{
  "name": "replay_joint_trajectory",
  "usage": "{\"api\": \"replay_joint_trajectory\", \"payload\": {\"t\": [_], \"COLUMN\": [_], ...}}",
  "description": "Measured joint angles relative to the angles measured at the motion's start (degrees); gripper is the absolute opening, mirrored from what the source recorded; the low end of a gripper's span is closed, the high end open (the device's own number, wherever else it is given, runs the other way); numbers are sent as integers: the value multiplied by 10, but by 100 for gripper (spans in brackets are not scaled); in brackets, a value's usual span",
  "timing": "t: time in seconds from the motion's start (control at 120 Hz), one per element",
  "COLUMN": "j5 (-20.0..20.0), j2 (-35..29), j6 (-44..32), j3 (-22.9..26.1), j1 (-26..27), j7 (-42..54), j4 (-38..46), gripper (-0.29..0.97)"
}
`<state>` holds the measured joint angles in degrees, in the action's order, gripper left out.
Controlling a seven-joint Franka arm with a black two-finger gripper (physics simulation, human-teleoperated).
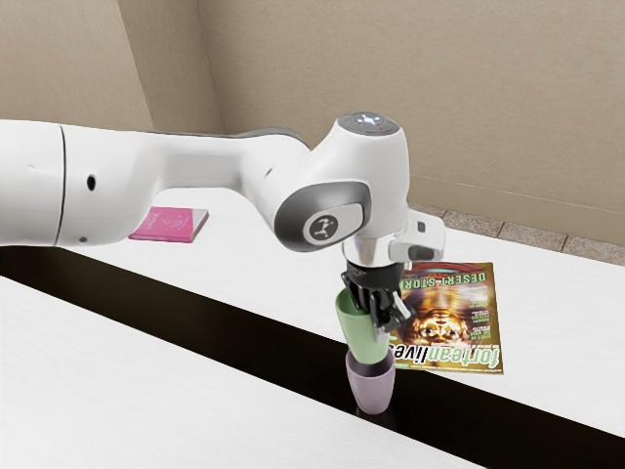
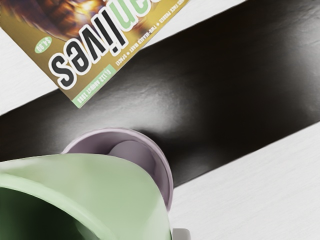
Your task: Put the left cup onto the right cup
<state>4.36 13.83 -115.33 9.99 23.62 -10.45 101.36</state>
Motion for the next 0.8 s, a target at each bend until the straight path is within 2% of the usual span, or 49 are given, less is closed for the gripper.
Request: {"api": "replay_joint_trajectory", "payload": {"t": [0.8], "j5": [-3], "j2": [29], "j6": [-9], "j3": [-3], "j1": [0], "j7": [-18], "j4": [0], "gripper": [-10]}}
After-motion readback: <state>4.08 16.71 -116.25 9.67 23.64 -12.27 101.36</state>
